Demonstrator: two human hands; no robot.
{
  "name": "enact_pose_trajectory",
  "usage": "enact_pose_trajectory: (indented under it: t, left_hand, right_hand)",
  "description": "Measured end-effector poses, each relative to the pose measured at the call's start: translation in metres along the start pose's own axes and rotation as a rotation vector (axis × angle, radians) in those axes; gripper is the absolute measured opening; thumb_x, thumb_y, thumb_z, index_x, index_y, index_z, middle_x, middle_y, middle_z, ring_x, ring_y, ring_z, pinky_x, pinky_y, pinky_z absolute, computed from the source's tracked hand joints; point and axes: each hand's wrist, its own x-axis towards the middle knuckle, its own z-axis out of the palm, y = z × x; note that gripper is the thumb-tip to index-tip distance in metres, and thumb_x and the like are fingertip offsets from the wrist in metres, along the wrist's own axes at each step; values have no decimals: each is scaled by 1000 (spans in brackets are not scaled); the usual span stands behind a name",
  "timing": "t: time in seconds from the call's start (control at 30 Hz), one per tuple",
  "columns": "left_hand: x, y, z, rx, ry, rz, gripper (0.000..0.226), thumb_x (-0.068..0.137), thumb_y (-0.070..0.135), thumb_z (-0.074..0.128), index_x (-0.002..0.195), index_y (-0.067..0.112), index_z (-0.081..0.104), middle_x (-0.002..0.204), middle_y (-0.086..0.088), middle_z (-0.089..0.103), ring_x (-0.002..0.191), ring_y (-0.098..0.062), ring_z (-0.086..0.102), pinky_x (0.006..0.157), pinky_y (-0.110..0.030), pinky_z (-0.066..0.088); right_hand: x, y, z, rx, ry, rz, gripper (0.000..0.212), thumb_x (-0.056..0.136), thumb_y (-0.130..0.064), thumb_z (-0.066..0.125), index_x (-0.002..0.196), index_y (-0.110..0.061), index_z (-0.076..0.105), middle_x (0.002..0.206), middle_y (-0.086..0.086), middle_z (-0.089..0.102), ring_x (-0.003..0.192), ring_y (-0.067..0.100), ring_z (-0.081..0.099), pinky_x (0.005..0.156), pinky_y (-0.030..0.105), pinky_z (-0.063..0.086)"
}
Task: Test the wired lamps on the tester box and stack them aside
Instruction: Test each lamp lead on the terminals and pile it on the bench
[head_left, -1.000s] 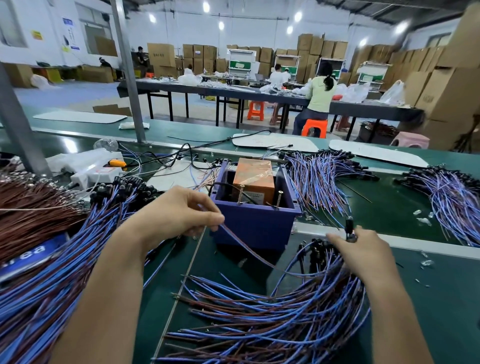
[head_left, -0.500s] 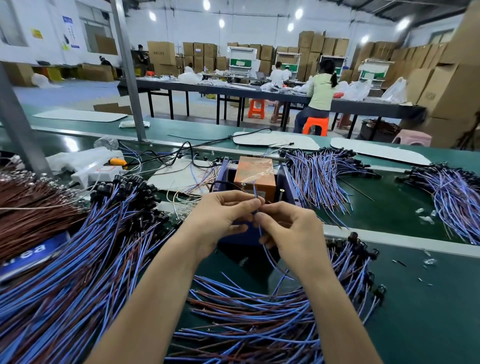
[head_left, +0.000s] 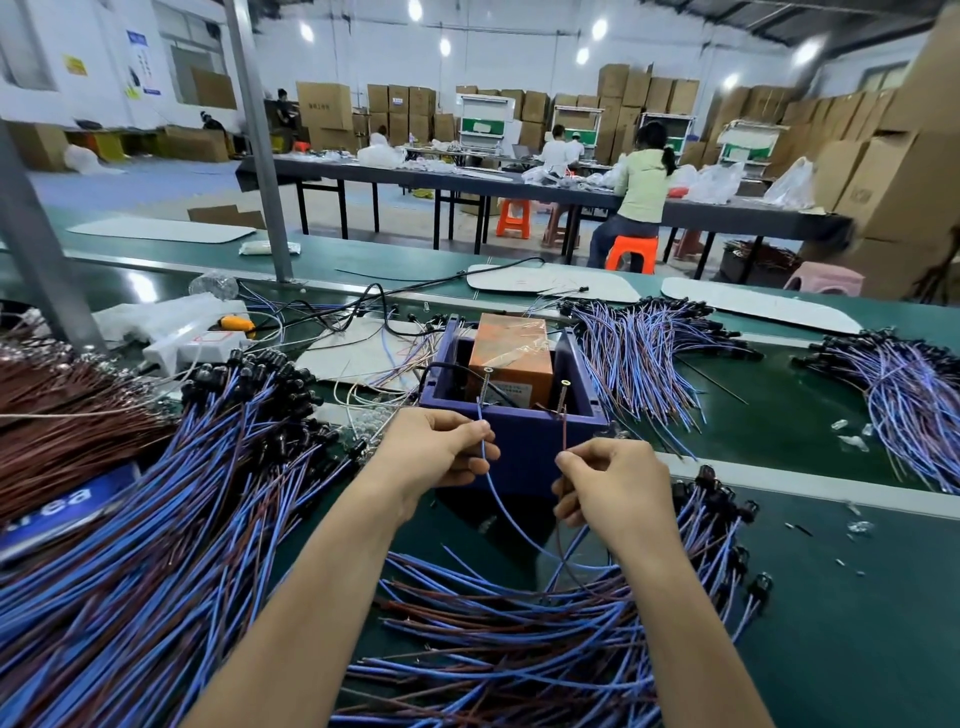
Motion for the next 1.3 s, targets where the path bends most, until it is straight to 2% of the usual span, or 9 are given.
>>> enact_pose_trajectory:
  t: [0.17,0.4,0.77,0.93,1.1,1.3]
  left_hand:
    - [1,0,-2,42,-10,8,17,93,17,60,80,9,69,65,0,72,45,-3,58,49,-15,49]
    - [2,-1,-5,67,-15,23,15,92,17,62,80,10,69,66,0,72,45,-3,57,47,-14,47]
    - [2,0,-7,105,-38,36,15,91,16,62,79,10,69,66,0,73,45,-3,58,48,-15,49]
    - [2,-2,-3,90,13,56,18,92,15,62,76,10,69,61,1,71,43,-4,57,46,-15,48]
    - [3,-2,-1,66,76,52,20,91,16,62,74,7,69,59,0,69,42,-5,56,45,-15,47]
    - [3,-1,3,32,133,55,21,90,13,62,71,4,67,57,-3,66,40,-8,56,44,-15,46]
  right_hand:
    - [0,1,2,-36,-31,-25,22,90,-4,60,71,-12,66,48,0,63,35,10,57,38,18,44]
    - [1,1,5,-54,-66,-16,22,88,-3,60,69,-11,67,44,-2,61,34,9,54,37,17,42]
    - [3,0,-2,19,25,24,14,87,-3,57,79,-10,65,45,1,61,33,12,54,35,20,42]
    - [2,0,-3,2,40,22,12,88,-7,57,79,-13,63,50,5,63,34,12,54,35,19,40]
    - [3,0,-5,-7,65,9,12,87,-8,56,78,-13,62,49,3,62,31,7,50,34,14,36]
    - [3,2,-1,-44,38,-27,16,91,-12,58,77,-15,64,43,-2,59,31,5,48,37,14,38]
